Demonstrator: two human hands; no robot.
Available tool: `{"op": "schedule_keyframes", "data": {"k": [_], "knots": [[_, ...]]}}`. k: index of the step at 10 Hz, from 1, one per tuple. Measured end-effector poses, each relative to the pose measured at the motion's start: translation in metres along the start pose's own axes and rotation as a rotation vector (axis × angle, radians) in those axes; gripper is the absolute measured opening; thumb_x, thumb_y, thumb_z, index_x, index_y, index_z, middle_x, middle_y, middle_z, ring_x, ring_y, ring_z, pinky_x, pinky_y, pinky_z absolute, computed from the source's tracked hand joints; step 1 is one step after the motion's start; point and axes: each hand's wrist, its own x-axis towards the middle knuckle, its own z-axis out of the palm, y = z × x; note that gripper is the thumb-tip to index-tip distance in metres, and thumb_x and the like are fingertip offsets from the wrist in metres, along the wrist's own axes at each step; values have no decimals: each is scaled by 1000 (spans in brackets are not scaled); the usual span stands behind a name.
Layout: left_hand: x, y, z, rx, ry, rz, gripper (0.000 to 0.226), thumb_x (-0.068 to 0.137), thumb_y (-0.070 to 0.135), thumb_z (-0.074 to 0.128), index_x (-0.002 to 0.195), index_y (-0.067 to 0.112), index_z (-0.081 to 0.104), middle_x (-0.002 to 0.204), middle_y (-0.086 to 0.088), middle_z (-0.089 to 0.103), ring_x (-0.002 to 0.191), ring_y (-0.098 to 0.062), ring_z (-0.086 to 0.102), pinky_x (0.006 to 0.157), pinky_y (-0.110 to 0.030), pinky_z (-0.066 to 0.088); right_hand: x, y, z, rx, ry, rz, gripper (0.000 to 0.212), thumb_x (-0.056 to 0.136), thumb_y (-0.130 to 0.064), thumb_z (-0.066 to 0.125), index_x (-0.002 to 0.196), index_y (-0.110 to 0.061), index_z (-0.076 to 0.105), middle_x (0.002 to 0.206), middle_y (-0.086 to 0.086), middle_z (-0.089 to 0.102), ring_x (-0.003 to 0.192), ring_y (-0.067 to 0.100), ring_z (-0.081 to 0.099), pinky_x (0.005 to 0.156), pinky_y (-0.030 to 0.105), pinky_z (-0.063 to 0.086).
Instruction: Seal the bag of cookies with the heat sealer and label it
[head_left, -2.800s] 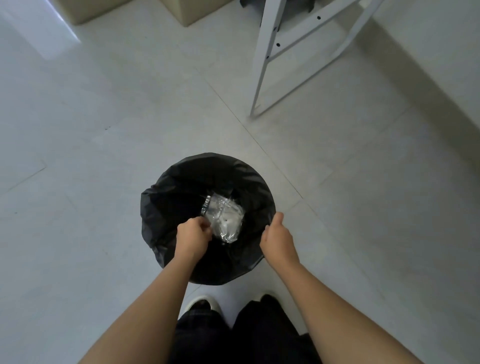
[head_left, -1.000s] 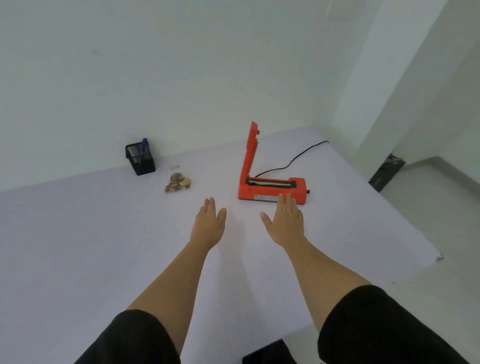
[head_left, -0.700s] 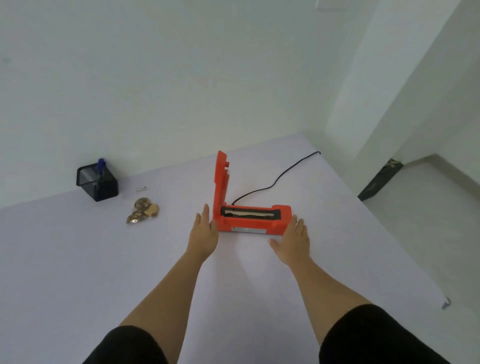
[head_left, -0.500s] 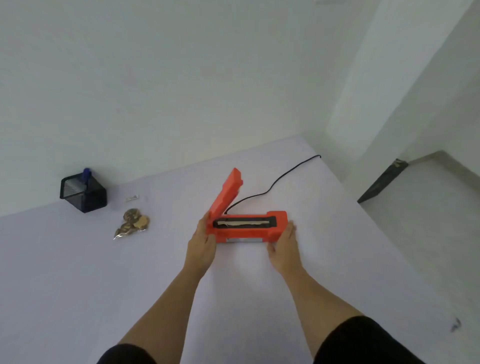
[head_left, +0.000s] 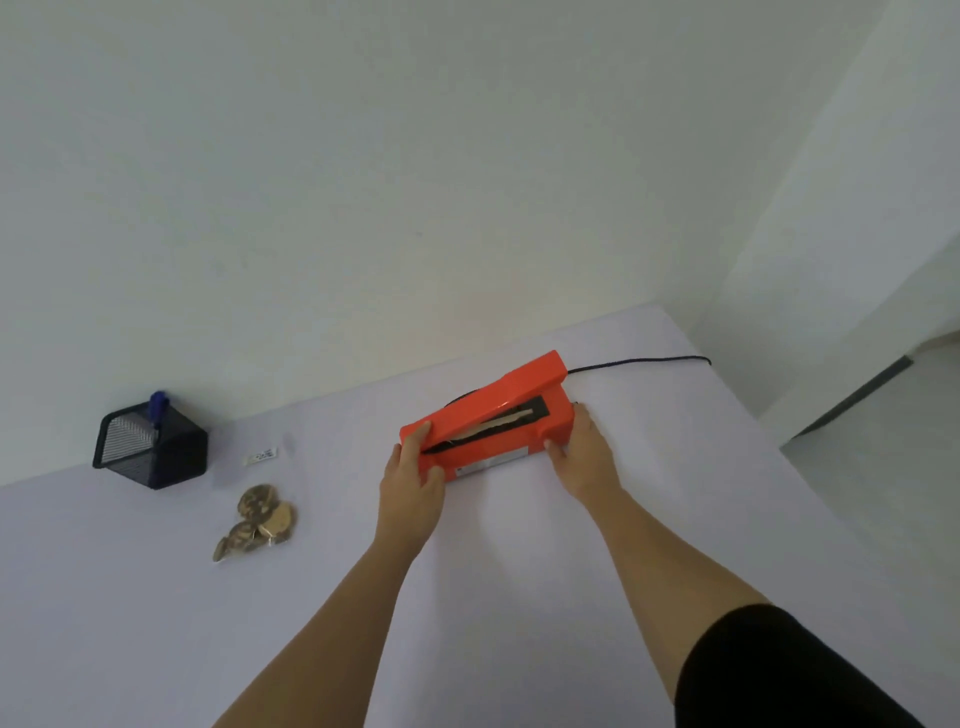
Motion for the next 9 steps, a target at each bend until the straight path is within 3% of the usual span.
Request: {"op": "schedule_keyframes", "data": {"k": [4,6,7,8,9], "knots": [[94,7,-8,-10,33,3,66,83,10,49,142,31,27,130,-6,50,113,-29,50,98,-44,44,85,-22,23,-22,39,-52,56,89,-14,59,136,-2,32,128,17,53,114,33,54,93,37,43],[93,7,-9,11,36,41,67,85,10,51,142,33,25,125,-6,53,107,-30,54,92,-41,46,88,-24,23,-51,7,-56,60,88,-15,61,137,0,30,132,19,47,116,33,52,94,38,43],[89,5,-11,42,14,63,69,87,12,51,145,32,19,127,-9,51,104,-32,56,88,-40,48,83,-25,20,-100,-25,-30,69,87,-16,61,141,1,21,143,19,35,123,33,47,100,39,40],[78,-2,-20,62,43,16,70,91,16,51,148,18,10,144,-15,40,123,-36,47,100,-43,40,61,-27,19,-141,-47,6,77,90,-22,58,146,0,9,153,17,18,138,29,27,111,36,28],[63,-12,-33,118,64,-54,66,93,15,49,148,8,12,152,-15,28,137,-32,32,110,-40,29,37,-31,22,-194,-88,25,76,94,-29,51,147,-1,5,156,15,12,142,27,18,114,34,21]]}}
